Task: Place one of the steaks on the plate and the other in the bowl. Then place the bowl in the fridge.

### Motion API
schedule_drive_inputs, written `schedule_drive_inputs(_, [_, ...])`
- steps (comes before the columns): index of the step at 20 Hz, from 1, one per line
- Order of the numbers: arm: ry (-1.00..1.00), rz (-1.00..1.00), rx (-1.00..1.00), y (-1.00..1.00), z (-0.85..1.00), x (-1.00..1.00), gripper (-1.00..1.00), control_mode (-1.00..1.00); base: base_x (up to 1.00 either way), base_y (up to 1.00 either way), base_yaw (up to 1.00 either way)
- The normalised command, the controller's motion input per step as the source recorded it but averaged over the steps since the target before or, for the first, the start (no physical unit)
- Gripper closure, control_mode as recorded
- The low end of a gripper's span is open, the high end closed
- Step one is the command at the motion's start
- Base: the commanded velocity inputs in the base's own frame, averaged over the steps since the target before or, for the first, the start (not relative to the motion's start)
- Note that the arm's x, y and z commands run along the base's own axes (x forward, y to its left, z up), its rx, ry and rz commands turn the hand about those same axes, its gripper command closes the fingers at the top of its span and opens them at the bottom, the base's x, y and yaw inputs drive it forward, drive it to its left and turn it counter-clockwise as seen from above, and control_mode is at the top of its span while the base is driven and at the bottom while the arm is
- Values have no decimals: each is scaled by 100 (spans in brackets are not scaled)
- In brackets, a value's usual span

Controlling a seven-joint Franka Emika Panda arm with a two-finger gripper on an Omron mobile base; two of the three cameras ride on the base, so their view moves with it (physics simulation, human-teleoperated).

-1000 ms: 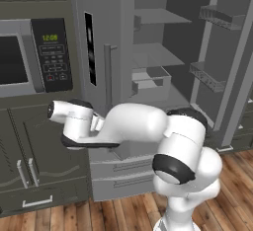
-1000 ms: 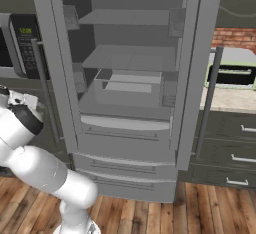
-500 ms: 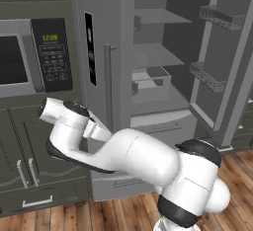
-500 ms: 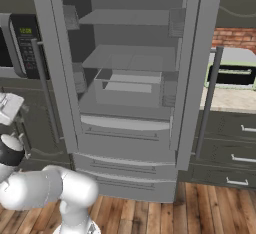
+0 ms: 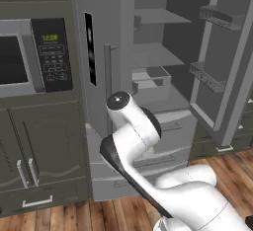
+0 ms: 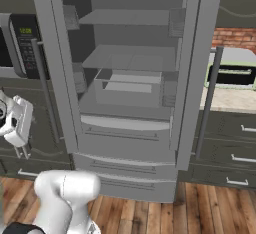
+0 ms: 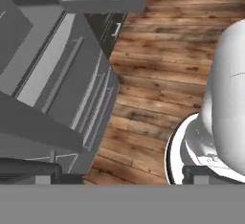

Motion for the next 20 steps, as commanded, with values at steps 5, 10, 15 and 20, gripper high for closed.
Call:
schedule_drive_inputs(5, [-2,-7,89,-100,15,2,-100,-100,0,0,0])
schedule_drive_inputs(10, [8,-6,82,-89,29,57,-100,-100,0,0,0])
schedule_drive_inputs(15, [0,-9,52,-25,-4,67,-100,-100,0,0,0])
schedule_drive_inputs(20, [6,0,0,7,-7,66,-100,-100,0,0,0])
